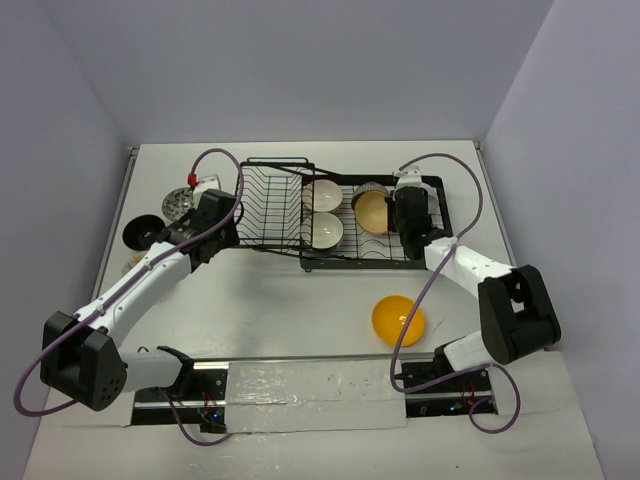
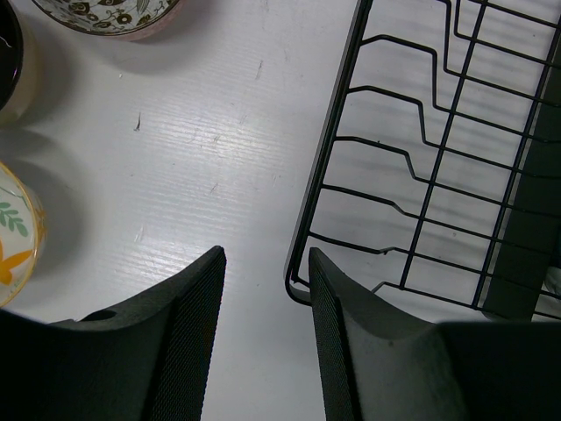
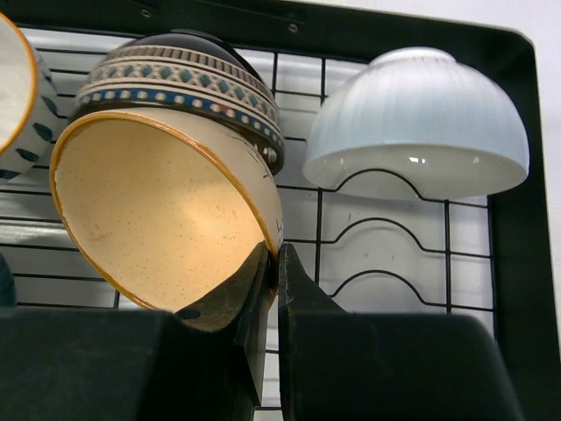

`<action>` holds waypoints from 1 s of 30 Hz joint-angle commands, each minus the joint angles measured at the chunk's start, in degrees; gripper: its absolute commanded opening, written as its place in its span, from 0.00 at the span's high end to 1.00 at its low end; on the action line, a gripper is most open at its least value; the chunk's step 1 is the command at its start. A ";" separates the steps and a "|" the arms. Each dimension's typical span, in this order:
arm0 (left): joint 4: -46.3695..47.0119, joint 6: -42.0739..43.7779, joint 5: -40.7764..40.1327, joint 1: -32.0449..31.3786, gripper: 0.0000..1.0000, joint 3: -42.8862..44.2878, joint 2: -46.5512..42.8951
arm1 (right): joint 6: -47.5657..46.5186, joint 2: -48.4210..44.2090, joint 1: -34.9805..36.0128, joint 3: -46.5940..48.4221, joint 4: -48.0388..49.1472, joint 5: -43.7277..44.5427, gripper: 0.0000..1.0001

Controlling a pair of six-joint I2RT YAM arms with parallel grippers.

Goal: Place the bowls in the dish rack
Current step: Insert the bowl into the dish rack.

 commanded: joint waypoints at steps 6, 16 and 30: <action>-1.98 1.20 3.22 -0.35 0.52 0.15 0.04 | -6.44 -2.96 5.22 9.38 -3.13 10.84 1.00; -1.72 1.38 4.36 -0.43 0.52 0.15 -1.10 | -10.50 -1.38 11.55 13.68 -10.25 21.05 1.00; -1.72 1.64 3.22 -1.66 0.50 -0.02 -4.61 | -20.33 -2.42 15.77 16.34 -16.51 31.68 1.00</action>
